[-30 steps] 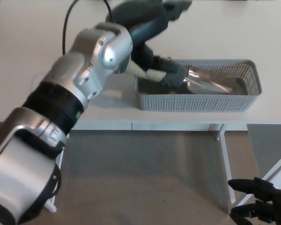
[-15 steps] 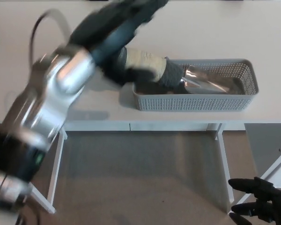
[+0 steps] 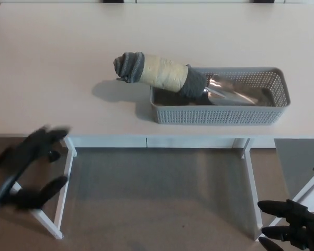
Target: The robot walks towards a desk on which a shovel is kept on the left hand side and a container is kept on the right hand side. The robot picks up the shovel using its left hand and places it in the container.
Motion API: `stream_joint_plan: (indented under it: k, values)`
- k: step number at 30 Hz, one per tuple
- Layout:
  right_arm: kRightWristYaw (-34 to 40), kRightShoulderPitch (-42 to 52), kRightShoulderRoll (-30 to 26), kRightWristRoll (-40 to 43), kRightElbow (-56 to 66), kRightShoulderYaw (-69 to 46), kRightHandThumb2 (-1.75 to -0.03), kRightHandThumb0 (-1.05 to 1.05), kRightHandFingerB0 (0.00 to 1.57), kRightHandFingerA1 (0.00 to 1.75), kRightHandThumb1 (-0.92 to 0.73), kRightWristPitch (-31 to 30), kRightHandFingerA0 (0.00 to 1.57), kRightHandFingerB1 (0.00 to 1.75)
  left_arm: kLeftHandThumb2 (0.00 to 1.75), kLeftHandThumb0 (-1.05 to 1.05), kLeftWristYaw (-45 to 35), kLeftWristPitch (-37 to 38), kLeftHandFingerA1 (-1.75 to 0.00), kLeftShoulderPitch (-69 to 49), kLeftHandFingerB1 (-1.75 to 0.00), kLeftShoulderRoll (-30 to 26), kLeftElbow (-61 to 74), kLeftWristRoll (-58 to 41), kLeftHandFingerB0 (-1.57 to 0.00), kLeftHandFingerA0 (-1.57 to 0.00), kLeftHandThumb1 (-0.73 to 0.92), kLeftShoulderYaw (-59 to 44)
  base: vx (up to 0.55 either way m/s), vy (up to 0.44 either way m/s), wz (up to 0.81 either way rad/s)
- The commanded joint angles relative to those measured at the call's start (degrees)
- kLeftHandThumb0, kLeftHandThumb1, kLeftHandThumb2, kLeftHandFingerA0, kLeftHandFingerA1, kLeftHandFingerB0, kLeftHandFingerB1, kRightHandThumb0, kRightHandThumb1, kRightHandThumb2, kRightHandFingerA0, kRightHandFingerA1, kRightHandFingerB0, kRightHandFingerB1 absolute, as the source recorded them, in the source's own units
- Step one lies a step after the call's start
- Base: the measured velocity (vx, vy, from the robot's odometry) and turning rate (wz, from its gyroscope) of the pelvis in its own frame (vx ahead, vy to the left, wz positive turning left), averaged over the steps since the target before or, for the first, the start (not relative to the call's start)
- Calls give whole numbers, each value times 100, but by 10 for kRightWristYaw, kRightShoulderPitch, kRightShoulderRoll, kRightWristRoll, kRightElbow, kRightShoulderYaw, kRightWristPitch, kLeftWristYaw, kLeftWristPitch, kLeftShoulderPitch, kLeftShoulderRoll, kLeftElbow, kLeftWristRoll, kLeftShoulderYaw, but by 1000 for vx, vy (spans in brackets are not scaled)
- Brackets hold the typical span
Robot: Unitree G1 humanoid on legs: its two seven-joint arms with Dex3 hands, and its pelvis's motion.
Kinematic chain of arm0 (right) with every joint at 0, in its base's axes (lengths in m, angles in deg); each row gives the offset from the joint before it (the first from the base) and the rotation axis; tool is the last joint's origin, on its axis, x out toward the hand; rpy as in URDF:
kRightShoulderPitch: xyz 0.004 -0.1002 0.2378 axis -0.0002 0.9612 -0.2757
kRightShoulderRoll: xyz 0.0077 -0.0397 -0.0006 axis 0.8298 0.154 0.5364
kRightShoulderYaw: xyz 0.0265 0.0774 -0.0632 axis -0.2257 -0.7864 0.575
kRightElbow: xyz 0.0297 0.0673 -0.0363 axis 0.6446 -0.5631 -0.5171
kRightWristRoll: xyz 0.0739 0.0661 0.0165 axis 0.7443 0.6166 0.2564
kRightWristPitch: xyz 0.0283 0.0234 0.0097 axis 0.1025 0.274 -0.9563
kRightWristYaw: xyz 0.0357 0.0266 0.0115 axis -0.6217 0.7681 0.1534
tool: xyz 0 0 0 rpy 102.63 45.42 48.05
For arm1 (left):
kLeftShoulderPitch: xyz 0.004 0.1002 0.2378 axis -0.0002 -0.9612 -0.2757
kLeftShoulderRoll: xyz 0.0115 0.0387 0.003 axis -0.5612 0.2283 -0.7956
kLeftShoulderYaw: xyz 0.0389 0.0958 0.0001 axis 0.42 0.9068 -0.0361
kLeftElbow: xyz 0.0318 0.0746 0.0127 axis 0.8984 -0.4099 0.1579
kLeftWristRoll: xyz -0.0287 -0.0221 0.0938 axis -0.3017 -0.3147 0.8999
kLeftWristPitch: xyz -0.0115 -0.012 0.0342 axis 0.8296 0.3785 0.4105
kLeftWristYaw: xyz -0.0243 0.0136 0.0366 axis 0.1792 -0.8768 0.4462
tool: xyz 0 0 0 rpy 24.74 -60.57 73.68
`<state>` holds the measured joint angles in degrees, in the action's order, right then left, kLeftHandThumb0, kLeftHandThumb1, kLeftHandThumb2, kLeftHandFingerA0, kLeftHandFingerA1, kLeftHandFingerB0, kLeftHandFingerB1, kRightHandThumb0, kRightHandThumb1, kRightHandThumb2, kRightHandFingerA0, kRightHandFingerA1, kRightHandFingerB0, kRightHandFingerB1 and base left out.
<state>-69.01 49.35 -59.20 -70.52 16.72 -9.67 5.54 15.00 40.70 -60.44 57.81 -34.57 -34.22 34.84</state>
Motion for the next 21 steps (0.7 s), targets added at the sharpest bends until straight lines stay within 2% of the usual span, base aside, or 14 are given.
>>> stream_joint_plan:
  k: [1,5,6,7,8,9,10,11,12,13,14,17,18,21]
  values:
    - [45,51,5,54,-50,-86,-58,-54,43,49,-60,41,52,40,60,-87,-669,-17,-31,-393,-27,-168,184,-642,-17,-21,63,-369,0,0,0]
    - [47,56,2,43,-54,-83,-58,-59,43,51,-60,49,52,41,84,-85,-669,-22,-42,-356,-37,-148,90,-521,-15,-20,48,-266,0,0,0]
    - [47,59,3,42,-55,-82,-58,-57,43,51,-60,51,52,41,60,-86,-651,8,-33,-354,-27,-143,76,-494,-18,-26,62,-244,0,0,0]
    - [44,57,4,46,-61,-84,-58,-57,43,51,-60,59,52,41,89,-89,-623,52,-43,-338,-37,-138,44,-456,-10,-18,53,-208,0,0,0]
    - [45,60,5,45,-63,-84,-58,-58,43,52,-60,62,53,41,90,-39,-585,15,-50,-327,-48,-130,19,-422,0,-1,23,-178,0,0,0]
    - [48,60,6,44,-59,-84,-58,-59,42,52,-60,61,52,41,63,-83,-537,-7,-34,-317,-24,-111,6,-402,-13,-11,59,-165,0,0,0]
    - [50,55,8,43,-56,-84,-58,-60,41,51,-61,58,51,41,93,-37,-441,-25,-50,-303,-47,-80,0,-361,0,-1,32,-152,0,0,0]
    - [51,53,10,44,-57,-86,-58,-60,40,50,-61,57,49,40,94,-36,-363,-27,-50,-291,-47,-59,-7,-319,0,-1,34,-139,0,0,0]
    - [56,49,11,39,-57,-85,-59,-61,37,49,-59,57,46,40,85,-71,-293,-3,-29,-268,-26,-38,-25,-273,-7,-5,51,-121,0,0,0]
    - [61,51,12,32,-58,-83,-59,-61,36,49,-60,65,44,39,88,-73,-229,9,-24,-247,-22,-21,-40,-230,-7,-2,53,-106,0,0,0]
    - [58,53,16,35,-54,-86,-89,-57,24,61,-47,62,42,49,89,-71,-183,-36,-27,-242,-23,-5,-9,-214,-5,-2,51,-101,0,0,0]
    - [67,50,18,20,-61,-92,-90,-58,21,59,-49,75,39,48,90,-82,-129,-56,-14,-178,-9,10,-64,-189,-1,0,55,-88,0,0,0]
    - [67,47,18,20,-63,-95,-60,-63,31,46,-62,78,39,37,89,-81,-116,-54,-11,-156,-8,13,-90,-183,0,0,55,-86,0,0,0]
    - [65,49,22,21,-63,-100,-58,-59,32,44,-64,82,39,36,90,-78,-84,-56,-13,-129,-14,10,-138,-160,-1,0,53,-81,0,0,0]
